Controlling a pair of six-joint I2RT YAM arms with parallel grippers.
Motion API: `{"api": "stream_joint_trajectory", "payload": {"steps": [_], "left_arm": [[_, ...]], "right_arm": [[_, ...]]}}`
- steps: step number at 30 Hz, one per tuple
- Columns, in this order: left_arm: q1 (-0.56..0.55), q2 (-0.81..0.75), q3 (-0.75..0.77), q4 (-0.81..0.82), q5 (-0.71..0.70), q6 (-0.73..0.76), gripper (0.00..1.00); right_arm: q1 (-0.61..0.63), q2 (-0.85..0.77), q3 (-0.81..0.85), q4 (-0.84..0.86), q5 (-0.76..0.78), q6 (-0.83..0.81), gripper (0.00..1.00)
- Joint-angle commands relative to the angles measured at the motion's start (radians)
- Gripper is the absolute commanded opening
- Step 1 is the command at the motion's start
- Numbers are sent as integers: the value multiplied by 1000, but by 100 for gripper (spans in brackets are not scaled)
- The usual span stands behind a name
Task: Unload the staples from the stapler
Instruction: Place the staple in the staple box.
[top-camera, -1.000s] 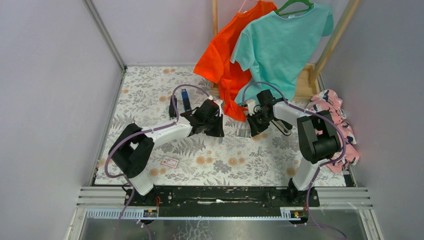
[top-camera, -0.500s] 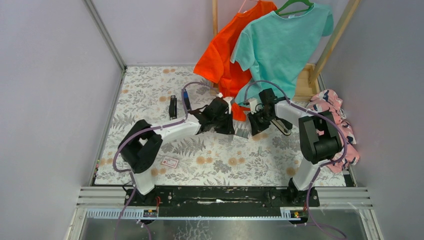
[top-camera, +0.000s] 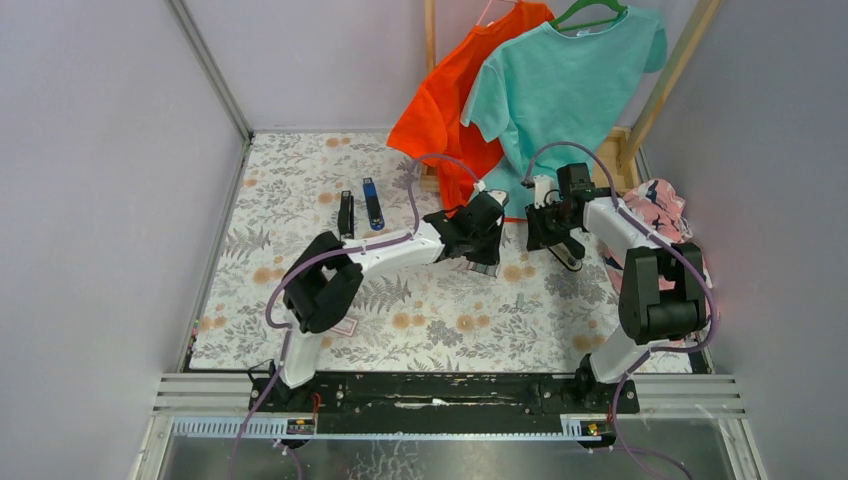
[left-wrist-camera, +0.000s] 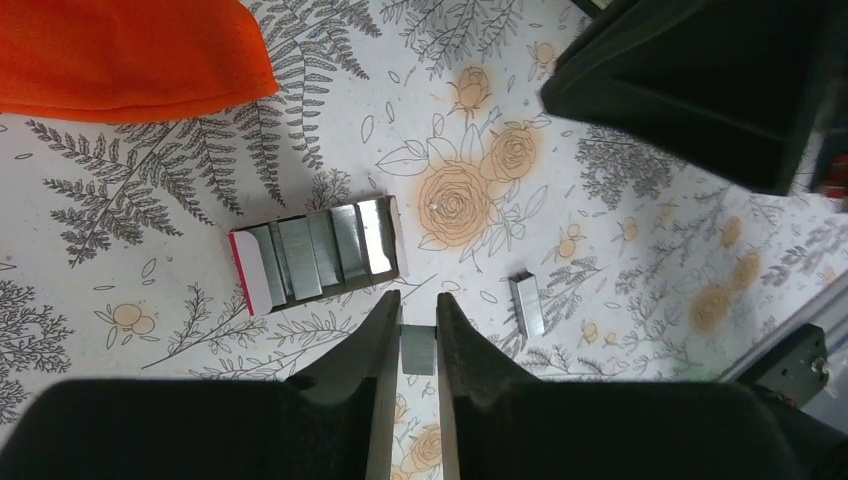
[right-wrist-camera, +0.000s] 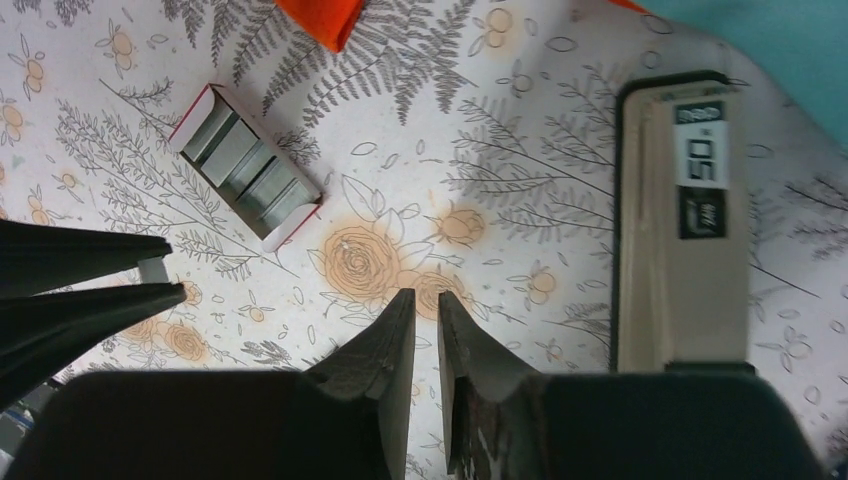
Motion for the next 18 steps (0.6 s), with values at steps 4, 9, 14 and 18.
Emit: {"api": "stream_joint_trajectory", "payload": {"steps": [4,9,14,18], "left_arm": [[-13,56,83,-96,-123,14,10],[-15,90,120,-125,-154,5,11],[-19,106,134,-128,-179,-7,11],[-25,125,163,-133,-185,-11,11]], "right_arm": [[-35,-73,29,-2,-35,18,22],[-46,-81,32,-4,-43,18,22],[-59,-100,32,-3,-58,19,22],[-63,-103,34,-7,-66,18,22]]}}
